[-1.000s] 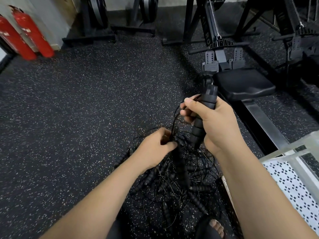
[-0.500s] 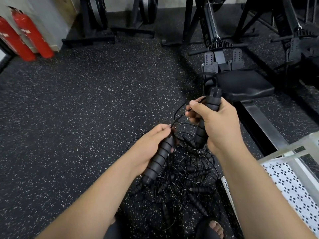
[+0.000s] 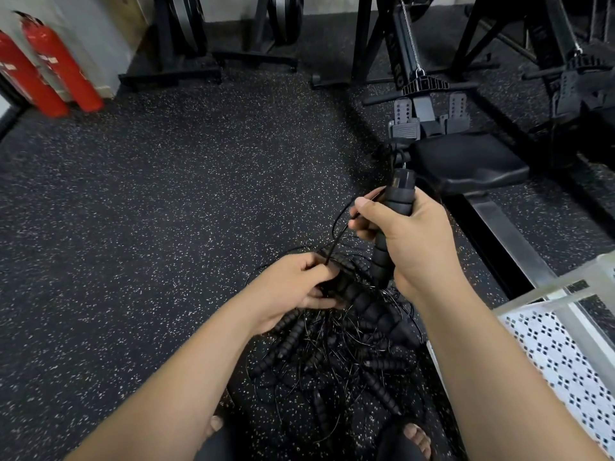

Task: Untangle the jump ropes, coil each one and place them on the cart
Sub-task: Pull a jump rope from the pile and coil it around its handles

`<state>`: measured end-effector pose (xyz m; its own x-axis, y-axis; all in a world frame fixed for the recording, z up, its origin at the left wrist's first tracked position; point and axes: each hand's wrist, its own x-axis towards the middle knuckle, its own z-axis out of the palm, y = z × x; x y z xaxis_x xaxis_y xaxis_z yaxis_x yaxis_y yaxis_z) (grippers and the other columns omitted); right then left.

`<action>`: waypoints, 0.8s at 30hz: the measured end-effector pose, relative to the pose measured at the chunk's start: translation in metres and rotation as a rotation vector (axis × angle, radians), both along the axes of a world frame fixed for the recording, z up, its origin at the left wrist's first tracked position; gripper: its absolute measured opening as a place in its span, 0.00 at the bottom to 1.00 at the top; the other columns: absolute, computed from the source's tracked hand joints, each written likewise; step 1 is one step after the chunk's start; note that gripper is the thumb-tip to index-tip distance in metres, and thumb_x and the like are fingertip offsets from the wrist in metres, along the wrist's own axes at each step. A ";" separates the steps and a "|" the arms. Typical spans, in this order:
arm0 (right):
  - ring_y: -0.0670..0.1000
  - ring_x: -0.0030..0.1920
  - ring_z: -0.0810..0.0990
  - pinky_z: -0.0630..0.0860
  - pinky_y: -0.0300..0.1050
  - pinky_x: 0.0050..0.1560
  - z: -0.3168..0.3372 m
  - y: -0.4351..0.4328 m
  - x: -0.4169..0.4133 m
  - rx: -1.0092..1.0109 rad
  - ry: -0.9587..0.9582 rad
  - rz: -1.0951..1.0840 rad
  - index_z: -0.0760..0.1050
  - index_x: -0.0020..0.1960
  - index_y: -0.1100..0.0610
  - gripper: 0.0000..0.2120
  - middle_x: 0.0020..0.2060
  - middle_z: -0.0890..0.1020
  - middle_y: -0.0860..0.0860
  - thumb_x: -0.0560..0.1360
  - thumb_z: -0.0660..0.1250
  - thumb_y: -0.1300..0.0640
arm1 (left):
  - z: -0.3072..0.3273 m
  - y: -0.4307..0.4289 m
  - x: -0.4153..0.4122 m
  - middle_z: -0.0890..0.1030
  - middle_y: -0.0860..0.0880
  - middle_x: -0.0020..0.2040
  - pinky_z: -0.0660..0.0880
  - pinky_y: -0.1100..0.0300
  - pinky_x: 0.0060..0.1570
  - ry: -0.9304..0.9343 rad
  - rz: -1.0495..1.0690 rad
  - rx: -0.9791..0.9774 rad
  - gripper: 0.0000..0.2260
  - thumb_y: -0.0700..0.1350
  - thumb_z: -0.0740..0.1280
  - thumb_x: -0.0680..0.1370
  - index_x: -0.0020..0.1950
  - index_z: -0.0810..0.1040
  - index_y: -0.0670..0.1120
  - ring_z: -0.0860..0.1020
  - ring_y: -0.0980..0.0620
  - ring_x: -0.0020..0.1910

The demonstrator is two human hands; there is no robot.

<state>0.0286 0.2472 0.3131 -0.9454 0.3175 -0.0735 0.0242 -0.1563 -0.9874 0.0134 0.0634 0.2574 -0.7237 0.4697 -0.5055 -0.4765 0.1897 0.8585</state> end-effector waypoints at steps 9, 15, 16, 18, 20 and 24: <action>0.53 0.39 0.86 0.81 0.45 0.40 0.001 -0.002 0.001 0.026 -0.025 -0.007 0.80 0.52 0.62 0.05 0.42 0.88 0.59 0.79 0.75 0.66 | -0.015 -0.003 -0.007 0.90 0.46 0.47 0.87 0.44 0.53 0.207 0.100 -0.253 0.09 0.33 0.66 0.84 0.58 0.84 0.43 0.89 0.45 0.47; 0.52 0.38 0.86 0.81 0.44 0.39 0.002 -0.002 0.001 0.047 -0.018 0.001 0.79 0.51 0.61 0.05 0.42 0.88 0.58 0.79 0.74 0.67 | -0.009 -0.012 -0.008 0.89 0.49 0.45 0.84 0.58 0.36 0.333 0.083 -0.403 0.06 0.36 0.70 0.83 0.56 0.82 0.47 0.89 0.54 0.41; 0.52 0.38 0.86 0.81 0.44 0.39 0.002 -0.001 0.001 0.051 -0.019 0.001 0.79 0.51 0.61 0.05 0.42 0.88 0.58 0.79 0.74 0.67 | -0.009 -0.014 -0.009 0.89 0.48 0.45 0.85 0.56 0.37 0.323 0.075 -0.401 0.05 0.36 0.70 0.83 0.55 0.82 0.46 0.89 0.54 0.43; 0.53 0.38 0.86 0.81 0.45 0.39 0.002 0.000 0.001 0.061 -0.025 0.003 0.79 0.51 0.62 0.05 0.42 0.88 0.58 0.79 0.74 0.66 | -0.008 -0.018 -0.012 0.89 0.45 0.48 0.85 0.54 0.39 0.301 0.042 -0.405 0.06 0.36 0.67 0.85 0.55 0.81 0.46 0.89 0.51 0.44; 0.53 0.39 0.86 0.81 0.45 0.39 0.001 0.001 0.002 0.066 -0.032 0.002 0.79 0.51 0.61 0.05 0.42 0.88 0.58 0.79 0.74 0.66 | -0.008 -0.021 -0.014 0.89 0.44 0.50 0.85 0.51 0.39 0.309 0.001 -0.431 0.08 0.37 0.63 0.87 0.55 0.80 0.46 0.90 0.50 0.44; 0.53 0.39 0.87 0.81 0.45 0.39 -0.001 -0.002 0.001 0.071 -0.039 0.015 0.79 0.52 0.61 0.05 0.42 0.88 0.57 0.79 0.75 0.66 | -0.005 -0.018 -0.012 0.87 0.46 0.49 0.81 0.58 0.31 0.362 -0.046 -0.539 0.07 0.42 0.62 0.88 0.54 0.79 0.47 0.89 0.52 0.40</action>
